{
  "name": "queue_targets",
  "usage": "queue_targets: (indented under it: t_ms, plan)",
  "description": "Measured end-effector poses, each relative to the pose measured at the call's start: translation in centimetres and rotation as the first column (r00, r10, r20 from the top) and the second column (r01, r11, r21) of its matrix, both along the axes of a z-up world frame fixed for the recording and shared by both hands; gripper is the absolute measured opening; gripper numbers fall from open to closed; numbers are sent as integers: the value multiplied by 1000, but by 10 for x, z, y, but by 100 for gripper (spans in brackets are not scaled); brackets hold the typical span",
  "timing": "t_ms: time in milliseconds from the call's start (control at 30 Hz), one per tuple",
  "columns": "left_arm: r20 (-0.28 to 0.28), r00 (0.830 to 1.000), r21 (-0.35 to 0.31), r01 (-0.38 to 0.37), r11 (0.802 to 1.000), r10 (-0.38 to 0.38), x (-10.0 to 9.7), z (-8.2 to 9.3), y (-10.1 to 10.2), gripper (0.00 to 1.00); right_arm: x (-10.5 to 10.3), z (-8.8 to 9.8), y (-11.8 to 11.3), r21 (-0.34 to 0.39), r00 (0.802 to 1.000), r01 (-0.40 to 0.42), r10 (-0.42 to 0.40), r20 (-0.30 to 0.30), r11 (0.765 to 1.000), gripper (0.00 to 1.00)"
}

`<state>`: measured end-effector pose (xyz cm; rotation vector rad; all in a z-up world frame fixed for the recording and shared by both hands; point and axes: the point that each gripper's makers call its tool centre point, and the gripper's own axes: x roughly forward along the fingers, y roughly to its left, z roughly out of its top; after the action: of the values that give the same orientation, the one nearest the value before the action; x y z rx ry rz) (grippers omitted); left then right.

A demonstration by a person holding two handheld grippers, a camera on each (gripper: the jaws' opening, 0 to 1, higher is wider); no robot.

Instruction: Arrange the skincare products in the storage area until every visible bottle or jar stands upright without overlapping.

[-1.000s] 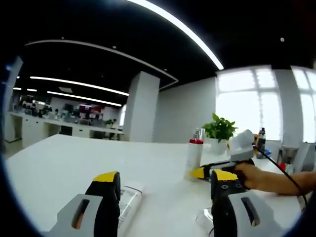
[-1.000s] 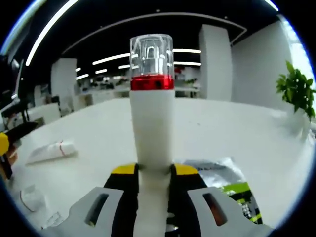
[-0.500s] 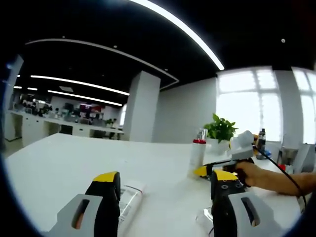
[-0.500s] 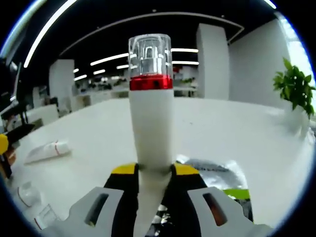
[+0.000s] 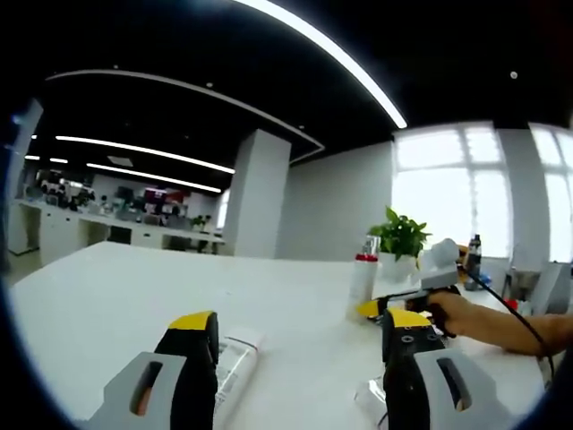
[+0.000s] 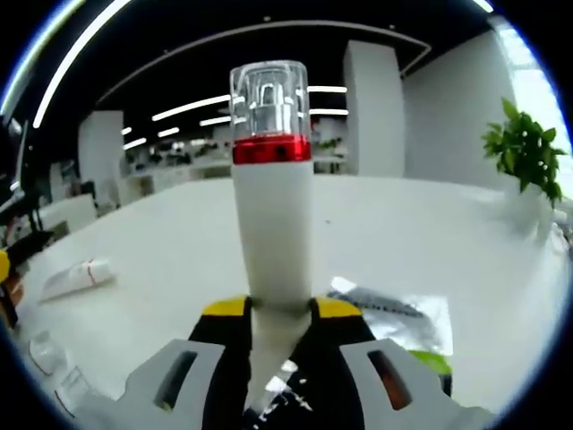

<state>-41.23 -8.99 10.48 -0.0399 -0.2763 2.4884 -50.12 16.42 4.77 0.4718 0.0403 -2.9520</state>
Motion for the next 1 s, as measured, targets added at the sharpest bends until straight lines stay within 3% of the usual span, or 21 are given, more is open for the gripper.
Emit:
queue_targets:
  t_ms: [767,1000]
  plan:
    - [-1,1000,2,1,1000,-1,11,0,4,76,6,3,11,-11,999,33,-33,4,999,25]
    - [-3,1000,4,0,1000,0,20,-1,8,76,13,30,1,-24,998,14,-16,-66,1000,49]
